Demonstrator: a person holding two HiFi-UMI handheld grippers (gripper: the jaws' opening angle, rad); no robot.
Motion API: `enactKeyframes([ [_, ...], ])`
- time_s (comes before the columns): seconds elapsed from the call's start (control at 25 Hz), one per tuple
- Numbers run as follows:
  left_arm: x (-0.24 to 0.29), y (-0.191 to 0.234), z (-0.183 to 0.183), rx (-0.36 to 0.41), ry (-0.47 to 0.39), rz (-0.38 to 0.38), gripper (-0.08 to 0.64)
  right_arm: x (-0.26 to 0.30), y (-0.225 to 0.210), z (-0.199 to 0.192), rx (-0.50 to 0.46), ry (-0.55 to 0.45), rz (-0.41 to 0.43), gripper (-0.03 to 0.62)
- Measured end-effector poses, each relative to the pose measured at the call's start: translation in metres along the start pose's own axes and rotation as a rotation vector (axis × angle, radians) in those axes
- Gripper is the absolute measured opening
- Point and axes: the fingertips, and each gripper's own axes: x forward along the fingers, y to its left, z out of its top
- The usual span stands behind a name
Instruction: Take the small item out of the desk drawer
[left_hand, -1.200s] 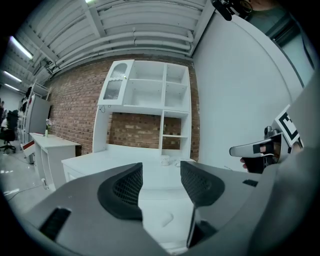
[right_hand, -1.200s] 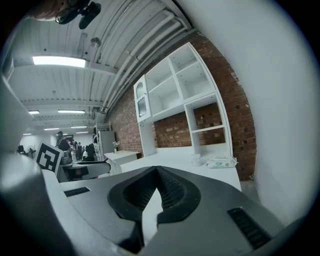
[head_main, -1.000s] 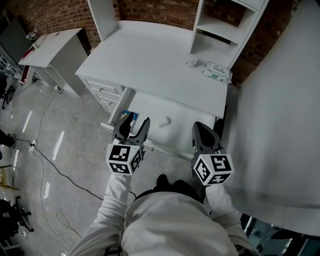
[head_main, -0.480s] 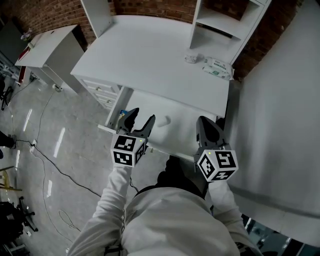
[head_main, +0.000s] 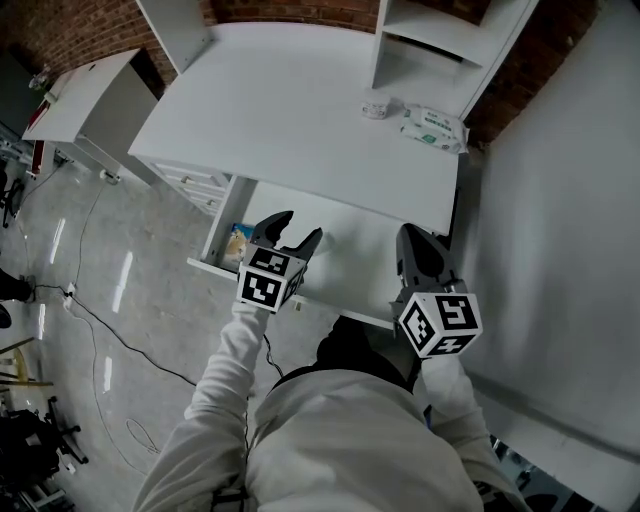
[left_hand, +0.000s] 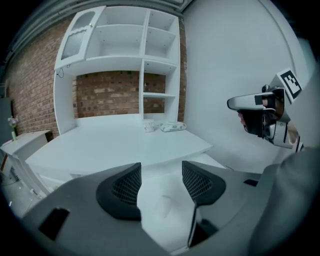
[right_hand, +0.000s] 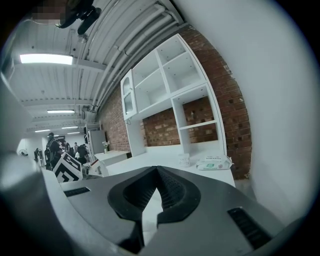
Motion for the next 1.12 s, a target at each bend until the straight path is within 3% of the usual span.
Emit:
enactKeyframes([
  [0.4, 0.050, -0.011, -0.053, 0.090, 0.235, -0.087, 0.261, 0.015, -0.019, -0.008, 0.022, 0.028, -0.005, 0.028],
  [0.6, 0.070, -0.015, -0.079, 0.184, 0.342, -0.121, 0.264, 0.020, -0.027, -0.010, 0.034, 0.036, -0.007, 0.028],
  [1.12, 0.109, -0.020, -0.139, 0.300, 0.561, -0.224, 0.278, 0.031, -0.036, -0.019, 0.051, 0.065, -0.011, 0.028],
])
